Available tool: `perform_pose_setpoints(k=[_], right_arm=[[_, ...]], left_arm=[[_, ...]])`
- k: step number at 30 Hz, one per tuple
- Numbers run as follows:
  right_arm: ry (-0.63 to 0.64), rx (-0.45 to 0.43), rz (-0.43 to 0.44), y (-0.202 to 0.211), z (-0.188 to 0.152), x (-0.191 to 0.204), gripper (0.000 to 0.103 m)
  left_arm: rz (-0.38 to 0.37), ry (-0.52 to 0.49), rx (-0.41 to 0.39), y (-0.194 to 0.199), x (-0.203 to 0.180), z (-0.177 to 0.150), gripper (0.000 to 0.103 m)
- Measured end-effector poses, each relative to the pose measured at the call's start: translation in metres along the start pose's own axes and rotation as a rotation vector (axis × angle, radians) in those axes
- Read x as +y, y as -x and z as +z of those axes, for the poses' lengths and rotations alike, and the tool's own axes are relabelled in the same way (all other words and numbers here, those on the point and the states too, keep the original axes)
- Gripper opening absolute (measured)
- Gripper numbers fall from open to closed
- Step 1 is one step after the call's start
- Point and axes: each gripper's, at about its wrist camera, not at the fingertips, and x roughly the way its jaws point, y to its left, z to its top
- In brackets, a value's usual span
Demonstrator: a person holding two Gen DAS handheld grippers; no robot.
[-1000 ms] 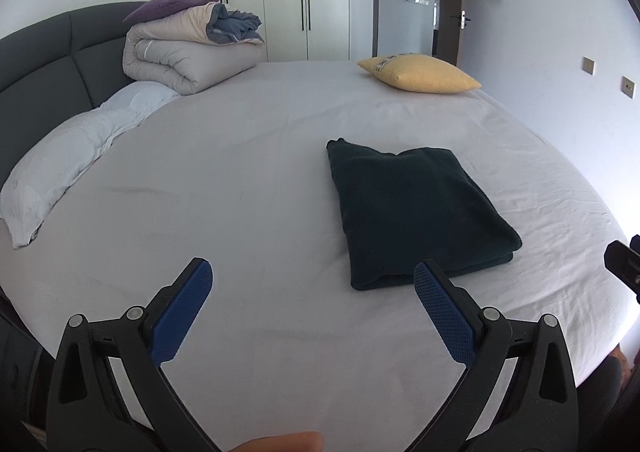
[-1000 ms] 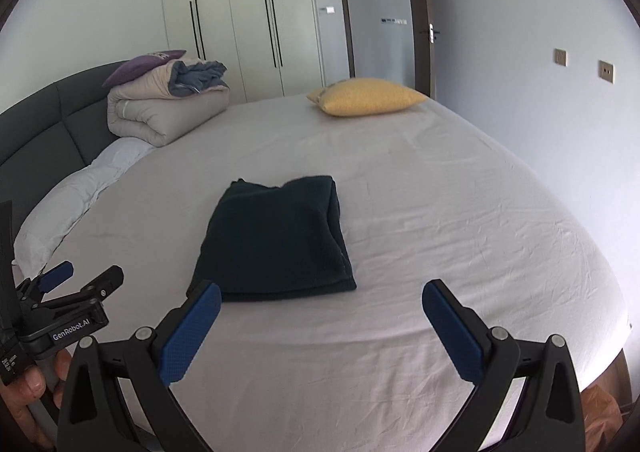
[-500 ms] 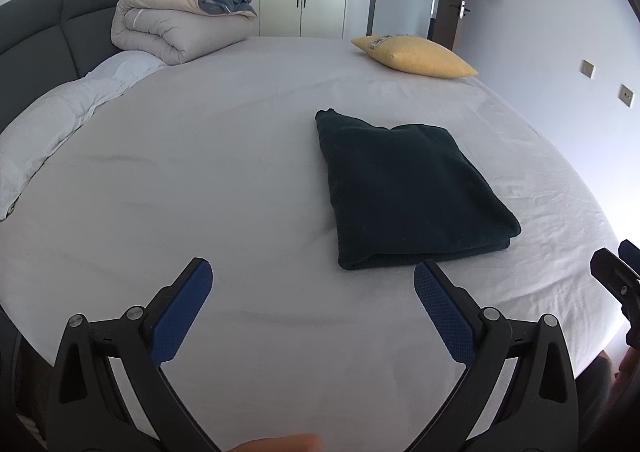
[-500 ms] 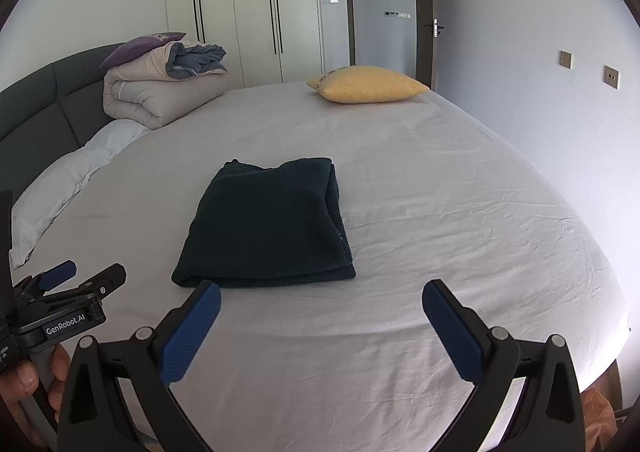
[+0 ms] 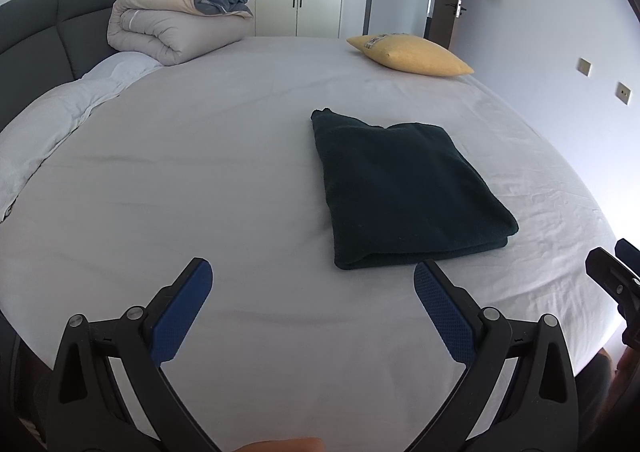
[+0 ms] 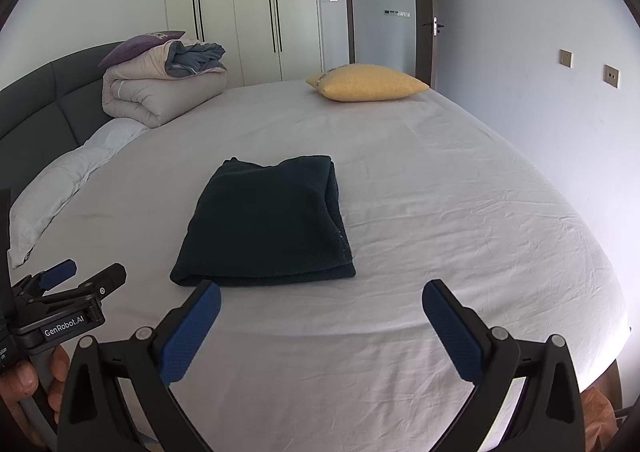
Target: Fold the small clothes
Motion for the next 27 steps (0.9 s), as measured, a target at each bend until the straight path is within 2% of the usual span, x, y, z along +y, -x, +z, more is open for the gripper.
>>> perform_pose_setpoints(k=[27], right_arm=[[0.005,0.003,0.002,-0.0010,-0.0044,0.0009,0.103]], left_arm=[[-0.002,0.004,-0.001,0.0018,-0.0037,-0.0035,0.103]])
